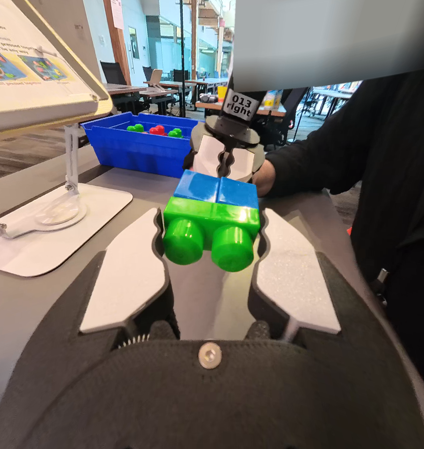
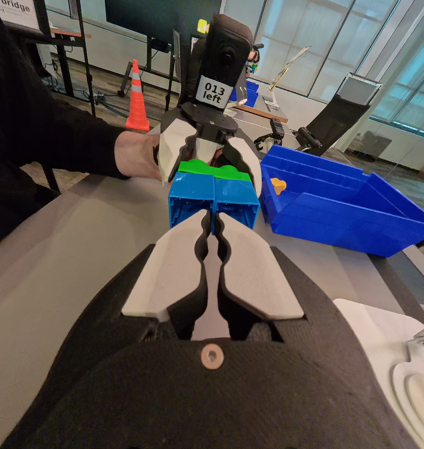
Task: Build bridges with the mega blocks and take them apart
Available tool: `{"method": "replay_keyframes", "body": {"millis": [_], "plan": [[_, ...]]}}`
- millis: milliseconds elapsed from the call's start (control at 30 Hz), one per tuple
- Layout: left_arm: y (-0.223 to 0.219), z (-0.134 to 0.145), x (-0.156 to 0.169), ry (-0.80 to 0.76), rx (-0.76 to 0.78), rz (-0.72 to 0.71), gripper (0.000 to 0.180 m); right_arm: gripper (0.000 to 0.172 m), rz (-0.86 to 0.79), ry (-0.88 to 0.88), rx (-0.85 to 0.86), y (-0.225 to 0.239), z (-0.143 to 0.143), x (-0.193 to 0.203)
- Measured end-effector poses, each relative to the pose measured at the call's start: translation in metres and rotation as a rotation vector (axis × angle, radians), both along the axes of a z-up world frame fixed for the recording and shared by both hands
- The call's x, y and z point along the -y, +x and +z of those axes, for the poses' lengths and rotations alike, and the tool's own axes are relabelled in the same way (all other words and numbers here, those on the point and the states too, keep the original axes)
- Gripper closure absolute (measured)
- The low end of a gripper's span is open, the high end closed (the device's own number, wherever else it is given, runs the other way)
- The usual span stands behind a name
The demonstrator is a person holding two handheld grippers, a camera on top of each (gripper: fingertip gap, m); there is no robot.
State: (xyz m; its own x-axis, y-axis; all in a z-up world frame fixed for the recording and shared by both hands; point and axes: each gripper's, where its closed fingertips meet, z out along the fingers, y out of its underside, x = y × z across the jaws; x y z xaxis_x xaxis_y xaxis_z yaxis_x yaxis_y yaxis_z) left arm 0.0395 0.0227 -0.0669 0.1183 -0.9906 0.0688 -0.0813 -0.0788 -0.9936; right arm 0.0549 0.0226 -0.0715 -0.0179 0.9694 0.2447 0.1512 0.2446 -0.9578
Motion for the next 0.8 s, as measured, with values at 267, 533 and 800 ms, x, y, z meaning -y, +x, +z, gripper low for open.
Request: {"method": "replay_keyframes", "body": {"millis": [267,533,800], "plan": [[-0.011,0.022,-0.001,-0.187,0.161,-0.033,0.106,0.169,-0.055,0.223,0.049,0.009,0.016,-0.002],[-0.002,0.010,0.005,-0.465,0.248,-0.131,0.137,0.169,-0.033,0.455,0.133,0.007,0.015,0.009],[-0.002,0.004,0.000,-0.512,0.319,-0.100,0.143,0.168,-0.026,0.492,0.181,0.007,0.006,0.003]]}}
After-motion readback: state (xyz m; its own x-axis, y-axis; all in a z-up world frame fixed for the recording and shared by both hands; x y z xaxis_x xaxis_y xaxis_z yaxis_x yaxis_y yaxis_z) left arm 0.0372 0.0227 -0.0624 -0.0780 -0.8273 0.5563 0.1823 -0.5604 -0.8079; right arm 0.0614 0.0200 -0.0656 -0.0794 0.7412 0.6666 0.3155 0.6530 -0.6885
